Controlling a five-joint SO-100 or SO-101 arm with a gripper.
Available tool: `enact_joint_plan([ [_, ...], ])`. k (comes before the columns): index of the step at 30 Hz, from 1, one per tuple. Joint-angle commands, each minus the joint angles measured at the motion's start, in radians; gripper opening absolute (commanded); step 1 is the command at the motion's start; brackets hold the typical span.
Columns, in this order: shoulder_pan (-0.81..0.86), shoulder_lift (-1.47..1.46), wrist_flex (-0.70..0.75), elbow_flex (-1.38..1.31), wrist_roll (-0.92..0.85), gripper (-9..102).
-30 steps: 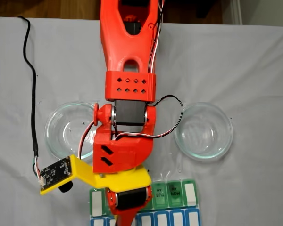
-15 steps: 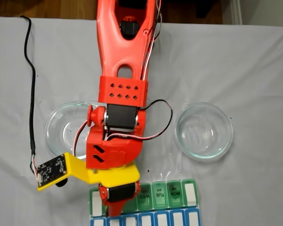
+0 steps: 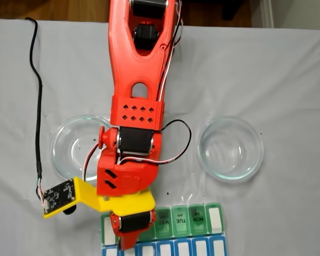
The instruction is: Sort medicines into box.
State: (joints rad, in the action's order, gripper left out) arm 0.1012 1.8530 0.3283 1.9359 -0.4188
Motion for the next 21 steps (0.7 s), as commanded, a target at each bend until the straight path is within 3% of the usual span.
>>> enact_joint_plan([
  [1, 0.014, 0.000, 0.114, -0.133, -0.002, 0],
  [14, 0.029, -0.052, 0.331, -0.192, 0.031, 0],
  [21, 0.009, -0.084, 0.319, -0.150, 0.029, 0],
])
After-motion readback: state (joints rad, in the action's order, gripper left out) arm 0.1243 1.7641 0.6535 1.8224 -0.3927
